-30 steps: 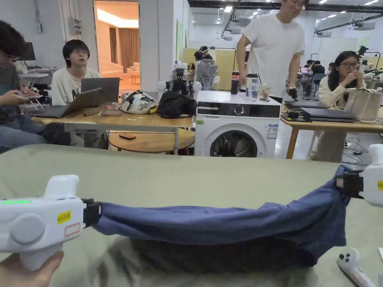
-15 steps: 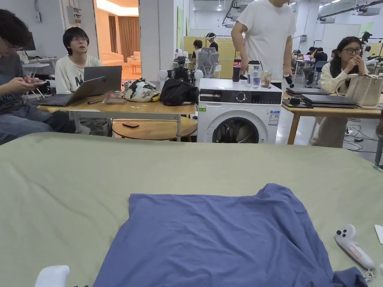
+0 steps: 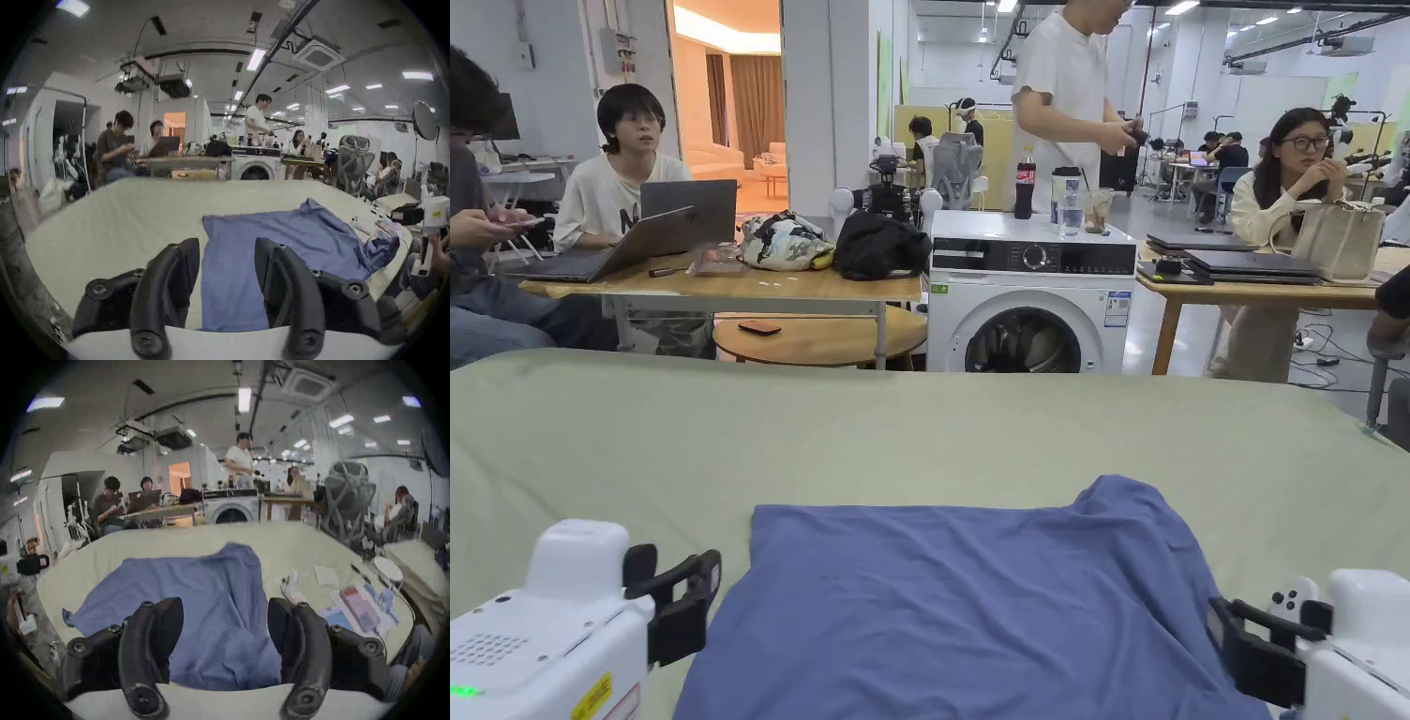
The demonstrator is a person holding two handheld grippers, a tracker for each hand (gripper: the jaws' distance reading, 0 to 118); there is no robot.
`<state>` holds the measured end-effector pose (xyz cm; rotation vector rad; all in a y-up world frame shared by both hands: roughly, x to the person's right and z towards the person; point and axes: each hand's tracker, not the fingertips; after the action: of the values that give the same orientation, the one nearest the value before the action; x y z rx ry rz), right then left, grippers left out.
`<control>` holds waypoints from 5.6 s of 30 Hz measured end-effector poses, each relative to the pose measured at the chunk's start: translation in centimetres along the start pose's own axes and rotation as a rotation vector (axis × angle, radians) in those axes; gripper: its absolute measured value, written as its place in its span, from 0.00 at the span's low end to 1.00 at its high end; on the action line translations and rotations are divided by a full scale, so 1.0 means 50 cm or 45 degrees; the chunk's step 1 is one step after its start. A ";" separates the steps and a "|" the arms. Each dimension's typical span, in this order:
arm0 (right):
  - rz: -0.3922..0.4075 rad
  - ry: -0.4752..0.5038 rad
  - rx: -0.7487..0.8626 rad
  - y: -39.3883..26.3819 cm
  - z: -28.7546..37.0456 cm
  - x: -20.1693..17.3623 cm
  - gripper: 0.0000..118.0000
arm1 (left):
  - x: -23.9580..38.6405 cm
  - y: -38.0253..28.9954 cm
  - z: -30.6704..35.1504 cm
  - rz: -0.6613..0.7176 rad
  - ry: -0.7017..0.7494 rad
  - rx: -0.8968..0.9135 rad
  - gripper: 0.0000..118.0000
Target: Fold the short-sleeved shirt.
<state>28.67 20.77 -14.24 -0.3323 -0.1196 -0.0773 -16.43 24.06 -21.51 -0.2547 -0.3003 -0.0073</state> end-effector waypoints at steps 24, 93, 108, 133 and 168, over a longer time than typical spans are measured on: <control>0.091 0.124 -0.111 -0.022 -0.066 -0.066 0.00 | -0.045 -0.015 -0.051 0.170 -0.123 -0.182 0.00; -0.022 -0.170 -0.415 0.017 -0.521 0.143 0.20 | -0.109 -0.032 -0.565 0.063 0.107 -0.586 0.00; -0.054 -0.063 -0.229 0.052 -0.353 0.077 0.47 | -0.029 0.027 -0.404 0.048 0.006 -0.380 0.53; -0.106 0.062 -0.334 -0.014 -0.246 0.095 0.00 | -0.110 -0.162 -0.396 0.336 0.066 -0.797 0.32; -0.084 -0.133 -0.504 -0.075 -0.098 0.154 0.02 | -0.152 -0.088 -0.147 0.104 -0.049 -0.642 0.01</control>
<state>36.43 15.19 -16.65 -0.7284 -0.2193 -0.1497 -21.73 17.74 -29.46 -0.7682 -0.3234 0.0029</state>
